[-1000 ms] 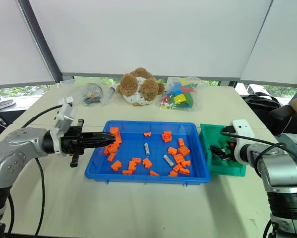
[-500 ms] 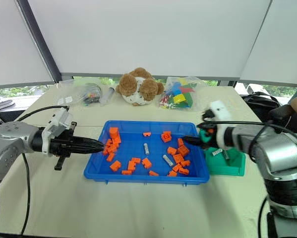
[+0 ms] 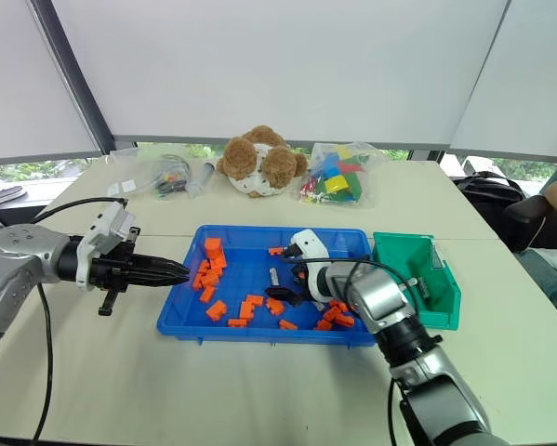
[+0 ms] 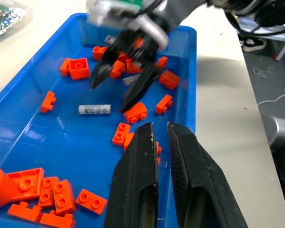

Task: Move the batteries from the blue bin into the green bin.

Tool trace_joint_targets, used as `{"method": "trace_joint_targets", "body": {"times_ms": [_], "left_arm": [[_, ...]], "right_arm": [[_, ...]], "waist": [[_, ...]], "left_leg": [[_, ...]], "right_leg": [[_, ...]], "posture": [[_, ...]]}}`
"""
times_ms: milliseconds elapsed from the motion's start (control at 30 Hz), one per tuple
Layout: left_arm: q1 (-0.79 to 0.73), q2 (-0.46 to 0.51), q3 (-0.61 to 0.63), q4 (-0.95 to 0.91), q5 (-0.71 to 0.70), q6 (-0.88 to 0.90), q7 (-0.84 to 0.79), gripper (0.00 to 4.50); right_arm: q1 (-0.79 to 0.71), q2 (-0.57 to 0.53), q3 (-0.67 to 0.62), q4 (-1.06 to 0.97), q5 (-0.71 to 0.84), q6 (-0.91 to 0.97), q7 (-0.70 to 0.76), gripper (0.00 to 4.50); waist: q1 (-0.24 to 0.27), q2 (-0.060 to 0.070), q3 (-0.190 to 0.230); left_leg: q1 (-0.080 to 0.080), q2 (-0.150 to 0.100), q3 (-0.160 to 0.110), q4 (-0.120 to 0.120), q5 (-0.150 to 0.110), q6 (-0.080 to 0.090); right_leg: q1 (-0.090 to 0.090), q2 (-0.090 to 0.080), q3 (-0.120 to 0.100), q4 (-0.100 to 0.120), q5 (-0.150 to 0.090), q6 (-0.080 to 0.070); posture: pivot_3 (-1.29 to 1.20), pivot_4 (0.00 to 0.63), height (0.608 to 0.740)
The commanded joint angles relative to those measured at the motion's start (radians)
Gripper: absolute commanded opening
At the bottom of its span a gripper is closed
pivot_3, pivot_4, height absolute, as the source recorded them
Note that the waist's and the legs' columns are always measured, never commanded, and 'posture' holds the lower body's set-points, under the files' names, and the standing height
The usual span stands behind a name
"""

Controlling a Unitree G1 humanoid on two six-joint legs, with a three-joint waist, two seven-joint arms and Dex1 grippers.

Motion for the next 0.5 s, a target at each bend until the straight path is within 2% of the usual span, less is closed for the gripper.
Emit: {"method": "trace_joint_targets", "body": {"times_ms": [33, 200, 233, 333, 500], "left_arm": [[-0.001, 0.015, 0.023, -0.027, 0.0, -0.001, 0.006, 0.43], [0.001, 0.018, 0.025, -0.027, 0.008, -0.006, 0.012, 0.43], [0.002, 0.018, 0.026, -0.027, 0.009, -0.007, 0.014, 0.43], [0.003, 0.017, 0.028, -0.029, 0.011, -0.007, 0.018, 0.43], [0.001, 0.013, 0.027, -0.027, 0.013, -0.009, 0.025, 0.43]], "right_arm": [[-0.04, 0.022, -0.013, 0.06, -0.057, -0.075, -0.036, 4.45], [-0.031, 0.052, 0.017, 0.076, -0.105, -0.106, -0.033, 4.45], [-0.022, 0.053, 0.035, 0.063, -0.12, -0.11, -0.027, 4.22], [0.004, 0.049, 0.088, 0.024, -0.162, -0.121, -0.011, 3.19], [0.03, 0.06, 0.095, -0.005, -0.178, -0.109, -0.002, 0.62]], "waist": [[0.002, 0.0, 0.0], [0.0, 0.0, 0.0], [0.0, 0.0, 0.0], [-0.003, 0.0, 0.0], [-0.004, 0.0, 0.0]], "left_leg": [[0.0, 0.0, 0.0, 0.0, 0.0, 0.0], [0.0, 0.0, 0.0, 0.0, 0.0, 0.0], [0.0, 0.0, 0.0, 0.0, 0.0, 0.0], [0.0, 0.0, 0.0, 0.0, 0.0, 0.0], [0.0, 0.0, -0.001, 0.001, 0.0, 0.0]], "right_leg": [[0.0, 0.0, 0.0, 0.0, 0.0, 0.0], [0.0, 0.0, 0.0, 0.0, 0.0, 0.0], [0.0, 0.0, 0.0, 0.0, 0.0, 0.0], [0.0, 0.0, 0.0, 0.001, 0.0, 0.0], [0.0, 0.0, -0.001, 0.002, 0.0, 0.0]], "posture": [[0.0, 0.15, 0.74], [0.0, 0.15, 0.74], [0.0, 0.15, 0.74], [0.0, 0.15, 0.74], [0.0, 0.15, 0.74]]}}
